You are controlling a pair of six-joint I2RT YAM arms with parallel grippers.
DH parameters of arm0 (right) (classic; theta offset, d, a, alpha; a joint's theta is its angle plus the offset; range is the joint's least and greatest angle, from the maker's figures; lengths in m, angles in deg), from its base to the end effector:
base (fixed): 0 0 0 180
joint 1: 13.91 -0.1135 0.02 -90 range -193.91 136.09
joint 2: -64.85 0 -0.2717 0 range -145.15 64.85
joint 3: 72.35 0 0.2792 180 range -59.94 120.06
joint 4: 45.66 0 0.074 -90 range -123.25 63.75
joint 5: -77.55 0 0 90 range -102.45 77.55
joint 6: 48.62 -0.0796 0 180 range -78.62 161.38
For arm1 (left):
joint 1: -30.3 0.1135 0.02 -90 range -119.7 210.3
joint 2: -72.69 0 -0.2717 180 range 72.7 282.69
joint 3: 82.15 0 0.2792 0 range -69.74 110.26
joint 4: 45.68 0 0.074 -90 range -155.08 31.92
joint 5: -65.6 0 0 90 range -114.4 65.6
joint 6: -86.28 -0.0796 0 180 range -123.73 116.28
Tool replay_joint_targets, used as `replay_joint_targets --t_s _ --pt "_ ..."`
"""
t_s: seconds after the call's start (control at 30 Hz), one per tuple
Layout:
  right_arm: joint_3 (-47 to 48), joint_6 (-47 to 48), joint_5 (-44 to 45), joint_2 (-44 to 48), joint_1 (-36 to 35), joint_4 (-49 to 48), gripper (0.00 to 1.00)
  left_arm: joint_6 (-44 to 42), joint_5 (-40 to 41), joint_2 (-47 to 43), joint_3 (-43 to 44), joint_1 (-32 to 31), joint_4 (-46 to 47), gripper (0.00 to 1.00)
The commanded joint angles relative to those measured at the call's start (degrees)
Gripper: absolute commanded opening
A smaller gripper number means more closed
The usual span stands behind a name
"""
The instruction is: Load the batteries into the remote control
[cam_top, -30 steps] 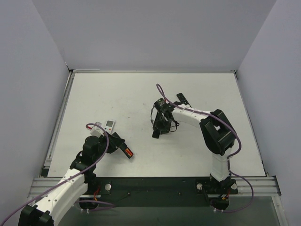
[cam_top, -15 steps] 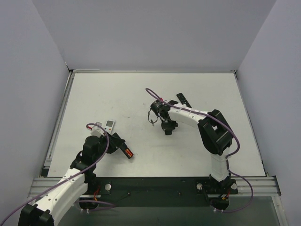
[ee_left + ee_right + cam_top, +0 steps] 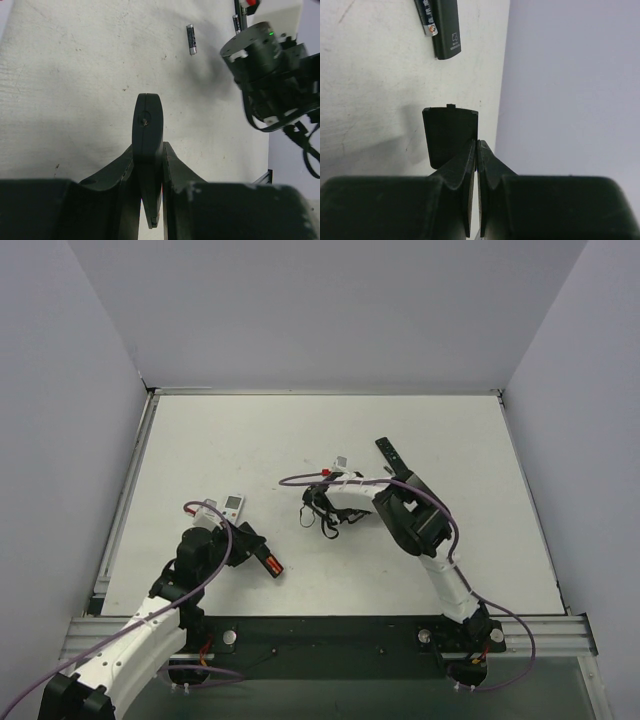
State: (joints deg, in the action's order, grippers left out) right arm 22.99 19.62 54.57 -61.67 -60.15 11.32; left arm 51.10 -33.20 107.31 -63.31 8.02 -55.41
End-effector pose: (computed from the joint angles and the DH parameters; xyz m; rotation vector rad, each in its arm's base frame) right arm 0.3461 0.2555 0.0823 -0.4418 2.1466 -1.1833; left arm 0.1831 -0.0882 0.1262 -0.5040 2.1008 -0.9782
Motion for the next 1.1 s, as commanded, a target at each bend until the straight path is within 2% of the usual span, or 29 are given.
replay_joint_targets --t_s 0.0,0.63,0.73,0.87,1.07 --pt "1.79 -1.18 9.09 -2.49 -1.92 5.43 0.0 -0.69 0.8 -2.0 3.23 0.4 -0.04 0.0" --pt "2.32 -7.07 7.86 -11.29 -14.13 8.95 0.04 -0.42 1.41 -4.2 3.67 0.31 -2.59 0.0" --pt "2.84 -7.33 4.63 -11.12 -15.72 9.04 0.05 -0.07 1.85 -5.69 3.67 0.31 -4.85 0.0" --pt "3.02 -7.07 0.04 -10.07 -17.04 8.69 0.18 0.1 2.12 -8.41 3.67 0.31 -6.98 0.0" --pt "-0.05 -1.99 -8.48 -4.98 -18.27 1.49 0.25 0.63 2.38 -12.02 3.76 0.4 -10.49 0.0"
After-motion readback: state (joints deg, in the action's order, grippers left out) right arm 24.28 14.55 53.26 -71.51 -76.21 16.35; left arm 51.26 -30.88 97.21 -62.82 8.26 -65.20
